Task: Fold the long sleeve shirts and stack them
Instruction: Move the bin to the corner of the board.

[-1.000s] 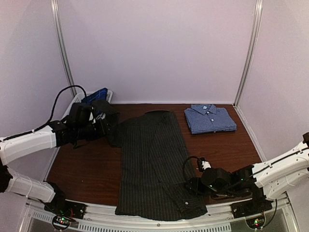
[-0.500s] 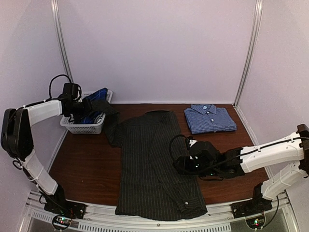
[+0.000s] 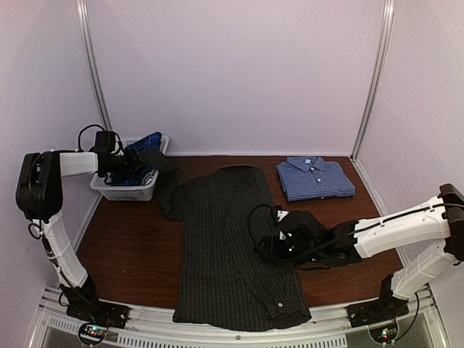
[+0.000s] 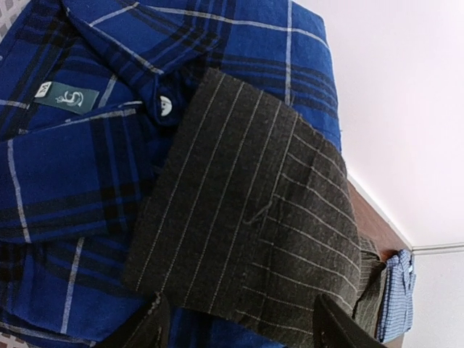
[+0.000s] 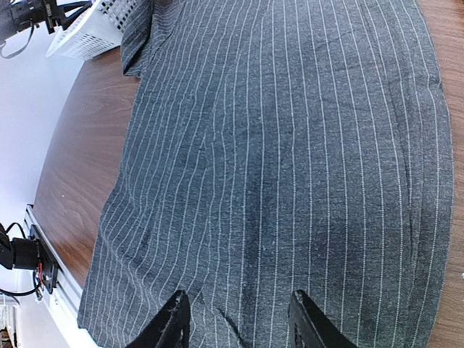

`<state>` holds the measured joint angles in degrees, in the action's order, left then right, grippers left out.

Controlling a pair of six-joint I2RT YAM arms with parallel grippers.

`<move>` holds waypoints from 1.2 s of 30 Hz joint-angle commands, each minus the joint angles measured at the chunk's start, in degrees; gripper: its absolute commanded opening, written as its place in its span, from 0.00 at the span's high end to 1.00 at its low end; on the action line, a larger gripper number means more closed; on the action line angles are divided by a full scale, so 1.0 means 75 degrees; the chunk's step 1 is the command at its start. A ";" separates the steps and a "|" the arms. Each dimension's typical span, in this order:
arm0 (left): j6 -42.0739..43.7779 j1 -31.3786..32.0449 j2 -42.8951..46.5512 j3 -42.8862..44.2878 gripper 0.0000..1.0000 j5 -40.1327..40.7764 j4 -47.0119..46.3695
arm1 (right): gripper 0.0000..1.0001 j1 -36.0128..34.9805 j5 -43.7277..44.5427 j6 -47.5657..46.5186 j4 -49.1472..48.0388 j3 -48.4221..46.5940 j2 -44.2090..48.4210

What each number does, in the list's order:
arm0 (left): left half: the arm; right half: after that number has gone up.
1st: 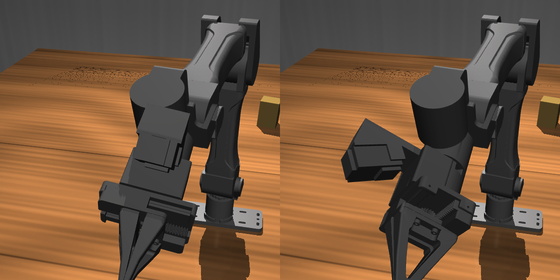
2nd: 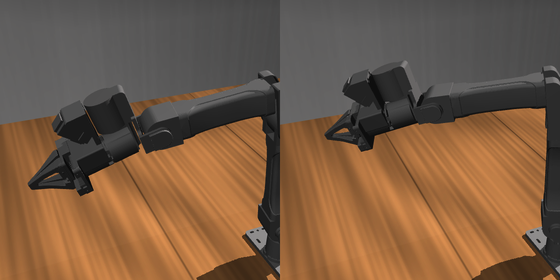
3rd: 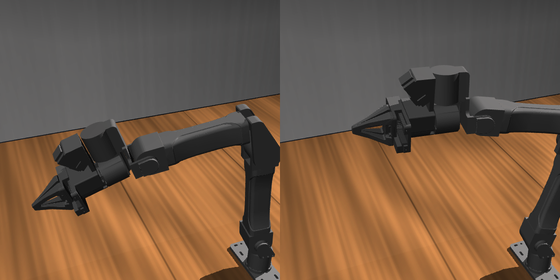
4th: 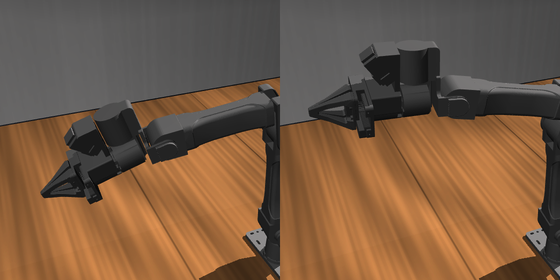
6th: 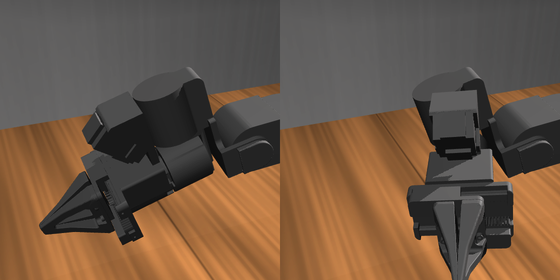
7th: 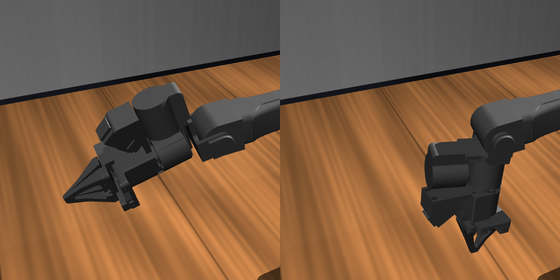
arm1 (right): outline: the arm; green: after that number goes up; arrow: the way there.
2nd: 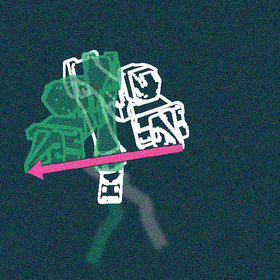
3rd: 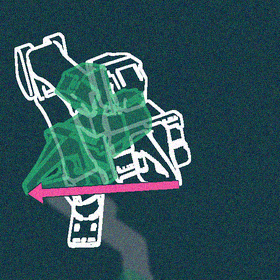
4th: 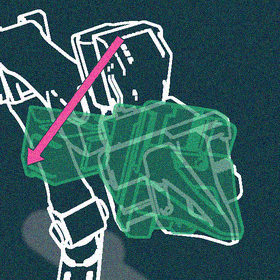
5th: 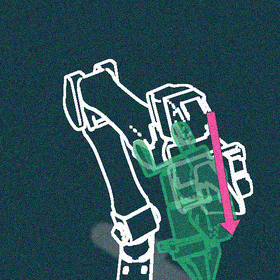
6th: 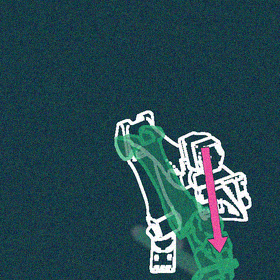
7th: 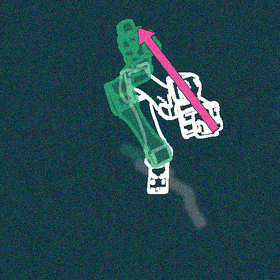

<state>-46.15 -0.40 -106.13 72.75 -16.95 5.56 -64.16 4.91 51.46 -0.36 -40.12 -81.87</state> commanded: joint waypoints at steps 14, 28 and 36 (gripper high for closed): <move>-0.2637 -0.0303 -0.0465 -0.0843 0.31 -0.1023 -0.2235 | 0.52 0.0076 -0.0141 -0.0199 0.0191 -0.0428 -0.0206; -0.2723 -0.0307 -0.0159 -0.1083 0.30 -0.0885 -0.1943 | 0.52 0.0090 -0.0341 -0.0229 0.0064 -0.0567 -0.0541; -0.2377 -0.0306 -0.0659 -0.0231 0.39 -0.0936 -0.1677 | 0.52 0.0084 -0.0352 -0.0241 0.0072 -0.0597 -0.0579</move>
<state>-65.78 -2.44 -109.25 66.54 -23.20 -7.97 -63.86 2.31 50.28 0.62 -43.05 -85.82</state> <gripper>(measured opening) 0.658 0.475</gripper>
